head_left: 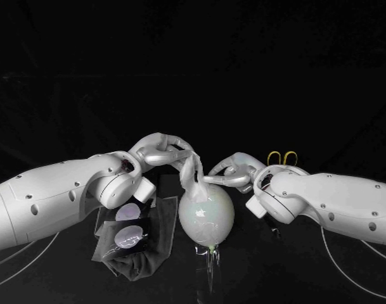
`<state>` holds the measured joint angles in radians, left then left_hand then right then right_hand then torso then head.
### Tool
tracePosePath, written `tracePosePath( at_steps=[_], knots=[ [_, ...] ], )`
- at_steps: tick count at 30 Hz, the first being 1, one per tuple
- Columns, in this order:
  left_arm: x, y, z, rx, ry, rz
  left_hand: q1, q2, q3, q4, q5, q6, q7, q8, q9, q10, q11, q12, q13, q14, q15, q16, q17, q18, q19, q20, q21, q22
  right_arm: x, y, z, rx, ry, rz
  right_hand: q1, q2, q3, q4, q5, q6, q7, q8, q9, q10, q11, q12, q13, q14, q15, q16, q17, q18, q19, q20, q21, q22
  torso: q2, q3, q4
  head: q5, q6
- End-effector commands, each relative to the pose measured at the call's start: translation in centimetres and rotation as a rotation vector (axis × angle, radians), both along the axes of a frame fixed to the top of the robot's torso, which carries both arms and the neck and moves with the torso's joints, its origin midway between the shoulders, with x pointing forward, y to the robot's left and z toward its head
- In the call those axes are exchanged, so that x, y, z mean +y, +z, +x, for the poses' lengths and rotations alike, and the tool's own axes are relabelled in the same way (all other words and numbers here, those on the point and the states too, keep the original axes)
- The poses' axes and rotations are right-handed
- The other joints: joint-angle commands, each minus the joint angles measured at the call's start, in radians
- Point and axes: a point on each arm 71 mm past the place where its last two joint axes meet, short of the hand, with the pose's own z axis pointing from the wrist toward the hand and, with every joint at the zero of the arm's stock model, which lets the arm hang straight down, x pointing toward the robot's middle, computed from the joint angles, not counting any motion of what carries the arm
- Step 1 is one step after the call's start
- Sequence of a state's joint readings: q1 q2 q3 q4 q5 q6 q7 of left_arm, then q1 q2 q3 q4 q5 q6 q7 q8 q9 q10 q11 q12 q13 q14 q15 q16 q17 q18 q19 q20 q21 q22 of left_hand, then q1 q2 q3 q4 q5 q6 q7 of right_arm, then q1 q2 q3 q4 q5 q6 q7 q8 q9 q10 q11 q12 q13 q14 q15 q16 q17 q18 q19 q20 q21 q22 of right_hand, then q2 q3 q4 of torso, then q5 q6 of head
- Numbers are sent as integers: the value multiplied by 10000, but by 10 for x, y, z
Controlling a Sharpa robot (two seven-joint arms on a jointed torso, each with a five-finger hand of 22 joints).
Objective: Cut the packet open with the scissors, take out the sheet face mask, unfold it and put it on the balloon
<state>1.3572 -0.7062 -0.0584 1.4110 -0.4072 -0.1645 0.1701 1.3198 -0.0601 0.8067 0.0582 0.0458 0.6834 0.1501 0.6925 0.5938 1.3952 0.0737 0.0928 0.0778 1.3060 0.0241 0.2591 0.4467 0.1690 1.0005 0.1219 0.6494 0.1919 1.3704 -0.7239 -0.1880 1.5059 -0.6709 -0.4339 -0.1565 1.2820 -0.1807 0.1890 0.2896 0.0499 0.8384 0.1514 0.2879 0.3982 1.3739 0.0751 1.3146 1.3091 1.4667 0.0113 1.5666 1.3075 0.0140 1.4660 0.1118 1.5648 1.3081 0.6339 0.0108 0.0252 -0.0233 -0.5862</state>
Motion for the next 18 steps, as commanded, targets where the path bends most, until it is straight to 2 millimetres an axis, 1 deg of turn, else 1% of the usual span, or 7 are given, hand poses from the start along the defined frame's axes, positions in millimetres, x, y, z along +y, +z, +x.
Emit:
tracePosePath(
  at_steps=[1, 5, 7, 12, 18],
  knots=[
    [-2, 2, 0, -88, -128, -57, 103, 29, 11, 12, 27, 52, 38, 69, 2987, 8, 29, -8, 7, -18, -9, -3, 6, 116, -19, 15, -54, -12, 7, -1, -2, 470, 683, 957, 57, 105, -110, -13, -19, 119, 1, -36, -1, 81, -11, 87, 940, 1037, -39, 36, 2624, -133, 1033, 21, 34, 2618, -8, 7, -11, 10, -24],
    [-1, 2, 0, -83, -110, -48, 107, 27, 8, 13, 27, 53, 37, 71, 2987, 13, 29, -7, 9, -16, -10, 0, 16, 116, -19, 16, -52, -11, 9, -1, -3, 576, 863, 1136, 112, 165, -162, -17, -17, 191, -29, -14, 5, 92, -34, 121, 955, 1041, -56, 42, 2633, -134, 1034, 10, 35, 2618, -7, 7, -8, 14, -34],
    [-1, 2, 0, -81, -100, -44, 107, 27, 8, 13, 27, 53, 37, 71, 2987, 13, 29, -7, 9, -16, -10, 0, 16, 116, -19, 16, -52, -11, 9, -1, -4, 600, 923, 1229, 192, 261, -233, -18, -15, 296, -76, 17, 13, 90, -74, 145, 961, 1041, -85, 42, 2633, -130, 1025, -12, 20, 2613, -9, 6, -11, 14, -36],
    [0, 2, 0, -76, -74, -35, 107, 27, 8, 13, 27, 53, 37, 71, 2987, 13, 29, -7, 9, -16, -10, 0, 16, 116, -19, 16, -52, -11, 9, -1, -5, 676, 1016, 1445, 252, 336, -296, -18, -15, 359, -106, 28, 12, 83, -101, 158, 961, 1041, -108, 42, 2633, -126, 1018, -32, 7, 2609, -6, 5, -11, 26, -45],
    [0, 2, 0, -77, -54, -31, 107, 27, 8, 13, 27, 53, 37, 71, 2987, 13, 29, -7, 9, -16, -10, 0, 16, 116, -19, 16, -52, -11, 9, -2, -5, 798, 1114, 1501, 291, 374, -335, -21, -15, 391, -118, 31, 10, 81, -113, 168, 963, 1041, -119, 42, 2633, -126, 1017, -43, 6, 2608, -9, 6, -5, 19, -59]
  ],
)
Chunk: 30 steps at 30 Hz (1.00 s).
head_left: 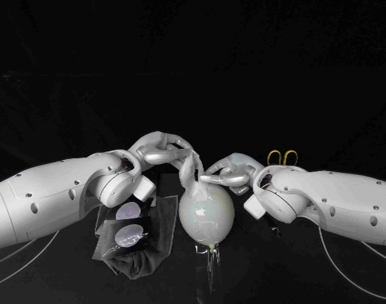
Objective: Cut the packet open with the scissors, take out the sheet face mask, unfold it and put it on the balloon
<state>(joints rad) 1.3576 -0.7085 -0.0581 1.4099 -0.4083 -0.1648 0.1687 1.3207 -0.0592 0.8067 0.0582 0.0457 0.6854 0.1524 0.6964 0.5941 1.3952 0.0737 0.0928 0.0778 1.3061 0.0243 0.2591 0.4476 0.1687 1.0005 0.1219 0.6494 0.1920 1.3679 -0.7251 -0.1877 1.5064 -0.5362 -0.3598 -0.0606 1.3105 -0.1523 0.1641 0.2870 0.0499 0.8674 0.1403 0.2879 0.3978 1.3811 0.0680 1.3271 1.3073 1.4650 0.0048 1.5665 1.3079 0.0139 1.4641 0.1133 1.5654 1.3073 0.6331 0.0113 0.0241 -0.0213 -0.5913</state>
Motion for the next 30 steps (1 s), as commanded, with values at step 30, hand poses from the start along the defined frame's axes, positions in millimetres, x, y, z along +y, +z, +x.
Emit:
tracePosePath(
  at_steps=[30],
  knots=[
    [-1, 2, -1, -51, -46, -88, 104, 21, 4, 21, 28, 34, 13, 37, 2985, 19, 28, -8, 13, -17, -12, 5, 27, 119, -22, 18, -50, -11, 5, 4, -3, -503, 181, 310, 2309, 1221, 1059, -1072, -11, 1454, -746, 1259, 530, 750, -707, 900, 1505, 1058, -636, 43, 2629, -139, 1067, -585, 54, 2635, 2, -1, 2, -12, -36]
  ],
)
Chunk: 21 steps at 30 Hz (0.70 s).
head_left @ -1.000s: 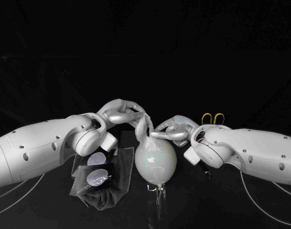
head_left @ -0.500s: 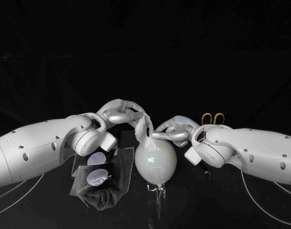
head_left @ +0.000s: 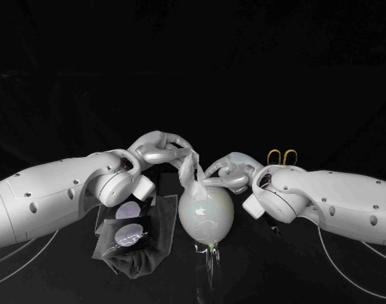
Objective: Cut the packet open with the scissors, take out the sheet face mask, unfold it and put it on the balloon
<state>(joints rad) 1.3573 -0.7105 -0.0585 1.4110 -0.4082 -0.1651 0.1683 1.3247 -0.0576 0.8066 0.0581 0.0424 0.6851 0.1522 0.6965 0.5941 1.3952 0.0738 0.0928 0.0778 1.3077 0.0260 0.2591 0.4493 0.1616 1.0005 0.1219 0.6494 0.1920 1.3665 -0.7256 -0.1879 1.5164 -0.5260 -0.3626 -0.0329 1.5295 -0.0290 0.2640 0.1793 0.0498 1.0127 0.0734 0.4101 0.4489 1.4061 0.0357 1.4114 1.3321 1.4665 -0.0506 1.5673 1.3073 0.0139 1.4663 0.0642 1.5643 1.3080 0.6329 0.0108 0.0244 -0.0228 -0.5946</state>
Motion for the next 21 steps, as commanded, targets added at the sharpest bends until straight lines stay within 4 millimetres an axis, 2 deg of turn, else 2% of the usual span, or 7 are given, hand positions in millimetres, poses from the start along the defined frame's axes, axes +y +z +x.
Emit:
tracePosePath(
  at_steps=[1, 13, 21],
  knots=[
    [-1, 2, 0, -58, -50, -92, 65, 4, 5, 22, 62, 38, 16, 36, 2984, 20, 28, -8, 14, -32, -29, 5, 10, 190, -22, 18, -50, -11, 2, 3, -1, -422, -19, 98, 107, -10, 87, 7, -9, -2, -83, 69, 35, 533, -390, 96, 1285, 1043, -88, 35, 2635, -139, 1045, -104, 65, 2628, 2, 4, -2, 1, -2],
    [4, 3, 0, -147, 235, -107, 57, -5, -19, 71, 61, 24, 21, 42, 2984, 0, 38, -31, 16, -64, -16, -1, 58, 181, -44, 33, -59, -16, -10, 8, -4, -679, -530, 234, 25, 38, 289, 35, -8, -1, -101, 269, 136, 696, -417, 283, 1418, 1043, -123, 35, 2635, -139, 1045, -149, 65, 2628, -13, 13, 0, 22, 47],
    [13, 2, 3, -96, 690, -114, 71, -19, -36, 116, 61, -10, 38, 33, 2972, -61, 58, -76, 12, -139, 7, -30, 104, 175, -94, 54, -87, -30, -20, 24, -7, -977, -562, 189, 19, 26, 386, 9, -8, -13, -102, 340, 172, 734, -422, 329, 1452, 1043, -131, 35, 2635, -139, 1045, -162, 65, 2628, -14, 2, -4, -2, 80]
  ],
)
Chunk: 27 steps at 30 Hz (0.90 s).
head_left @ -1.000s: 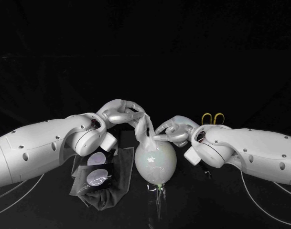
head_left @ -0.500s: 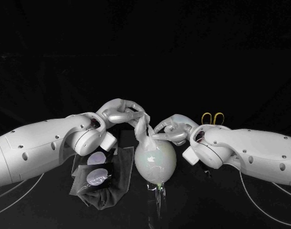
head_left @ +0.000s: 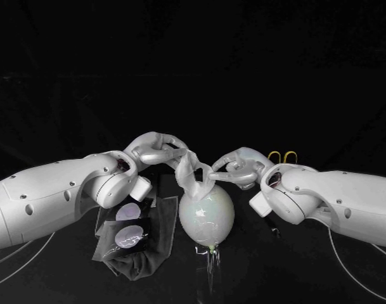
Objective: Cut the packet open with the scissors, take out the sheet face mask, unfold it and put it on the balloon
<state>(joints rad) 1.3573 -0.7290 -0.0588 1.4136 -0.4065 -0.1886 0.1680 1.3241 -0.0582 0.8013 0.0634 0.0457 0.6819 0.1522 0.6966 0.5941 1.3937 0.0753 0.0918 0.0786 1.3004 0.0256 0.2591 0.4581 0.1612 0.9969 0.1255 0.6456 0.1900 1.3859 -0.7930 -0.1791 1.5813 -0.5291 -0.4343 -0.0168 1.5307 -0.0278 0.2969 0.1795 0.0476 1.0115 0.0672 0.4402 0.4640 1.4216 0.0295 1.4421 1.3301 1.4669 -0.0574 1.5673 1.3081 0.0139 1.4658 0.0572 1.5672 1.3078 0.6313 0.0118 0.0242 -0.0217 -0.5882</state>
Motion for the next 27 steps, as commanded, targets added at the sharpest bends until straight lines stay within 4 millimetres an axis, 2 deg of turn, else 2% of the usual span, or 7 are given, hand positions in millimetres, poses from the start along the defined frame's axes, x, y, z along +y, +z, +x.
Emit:
tracePosePath(
  at_steps=[1, 10, 27],
  knots=[
    [3, 2, 2, 7, 374, -155, 77, -13, 18, 63, 28, 21, 37, 32, 2972, -46, 43, -66, 4, -67, 10, -30, 16, 178, -58, 18, -48, -10, -3, 8, -1, -371, 48, -80, 7, 10, 71, 1, 14, -3, -40, 48, 26, 584, -361, 28, 1476, 1039, -64, 34, 2627, -139, 1050, -93, 36, 2630, 3, -8, 2, -18, 21],
    [4, 0, 2, 221, 545, -182, 91, -32, 9, 62, 29, 15, 41, 29, 2966, -63, 47, -78, 3, -90, 15, -39, 31, 179, -72, 22, -53, -12, -6, 19, -5, -548, 113, -108, -2, -19, 139, -24, 14, -17, -38, 92, 48, 601, -362, 47, 1491, 1039, -67, 34, 2627, -139, 1050, -100, 36, 2630, 14, -3, -1, -14, 51],
    [0, -1, -1, 452, 266, -137, 108, -96, -36, 74, 29, 4, 57, 13, 2937, -114, 64, -114, 0, -151, 33, -63, 76, 175, -109, 39, -60, -15, -4, 22, -6, -792, -83, -119, -20, -40, 214, -44, 14, -34, -34, 135, 68, 599, -361, 40, 1486, 1039, -69, 34, 2627, -139, 1050, -105, 36, 2630, 10, -4, -2, 2, 29]
  ],
)
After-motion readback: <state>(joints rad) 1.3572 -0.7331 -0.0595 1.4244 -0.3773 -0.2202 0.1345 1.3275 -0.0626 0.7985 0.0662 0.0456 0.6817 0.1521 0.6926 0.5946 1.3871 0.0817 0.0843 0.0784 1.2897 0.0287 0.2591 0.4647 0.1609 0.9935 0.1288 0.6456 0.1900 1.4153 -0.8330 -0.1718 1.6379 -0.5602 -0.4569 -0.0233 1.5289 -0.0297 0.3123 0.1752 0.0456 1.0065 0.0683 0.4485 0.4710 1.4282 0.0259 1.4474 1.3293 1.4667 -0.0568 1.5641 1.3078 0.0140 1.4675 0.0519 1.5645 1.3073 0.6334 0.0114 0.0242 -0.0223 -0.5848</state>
